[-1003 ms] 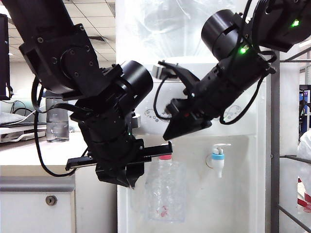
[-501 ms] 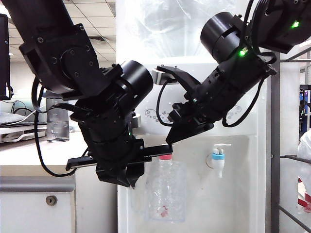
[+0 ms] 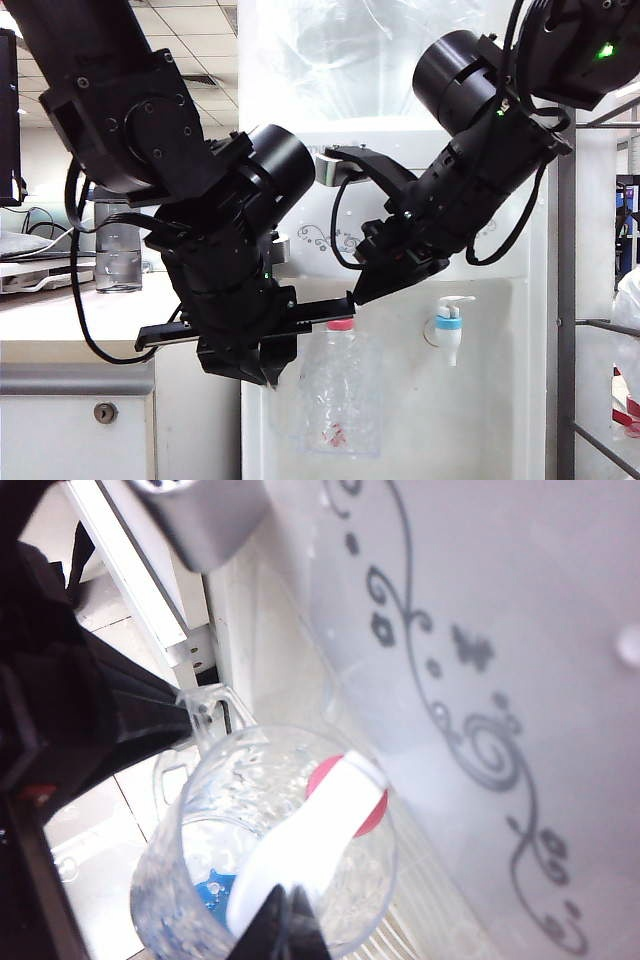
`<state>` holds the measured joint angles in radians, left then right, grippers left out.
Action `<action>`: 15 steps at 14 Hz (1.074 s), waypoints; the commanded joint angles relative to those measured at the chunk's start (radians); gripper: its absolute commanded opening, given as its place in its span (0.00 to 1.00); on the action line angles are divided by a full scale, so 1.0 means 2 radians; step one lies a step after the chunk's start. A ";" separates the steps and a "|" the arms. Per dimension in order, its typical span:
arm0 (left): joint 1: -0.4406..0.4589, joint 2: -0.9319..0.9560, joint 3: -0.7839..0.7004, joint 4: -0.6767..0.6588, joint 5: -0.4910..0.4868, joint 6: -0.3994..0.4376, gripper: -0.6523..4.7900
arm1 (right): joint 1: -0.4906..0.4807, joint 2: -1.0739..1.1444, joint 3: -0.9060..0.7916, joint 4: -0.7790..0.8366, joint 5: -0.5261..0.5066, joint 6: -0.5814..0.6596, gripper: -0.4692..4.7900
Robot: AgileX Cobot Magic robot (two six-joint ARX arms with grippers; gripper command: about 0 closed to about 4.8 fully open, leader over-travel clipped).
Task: Pick up the plastic mug from the left desk, go to the hot water outlet of the water dispenser, press the vertical switch to get some water, then put the mug back on the desk.
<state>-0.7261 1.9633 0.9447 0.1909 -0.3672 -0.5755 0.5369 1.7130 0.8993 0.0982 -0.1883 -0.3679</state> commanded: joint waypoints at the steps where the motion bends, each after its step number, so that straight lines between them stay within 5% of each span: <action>1: 0.002 -0.005 0.007 0.040 -0.007 0.000 0.11 | -0.003 0.005 0.001 -0.003 0.001 -0.001 0.07; 15: 0.002 -0.005 0.007 0.033 -0.007 0.000 0.11 | -0.003 0.017 0.001 -0.013 -0.023 -0.013 0.07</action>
<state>-0.7261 1.9633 0.9447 0.1894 -0.3676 -0.5762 0.5335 1.7344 0.9001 0.0952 -0.2356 -0.3786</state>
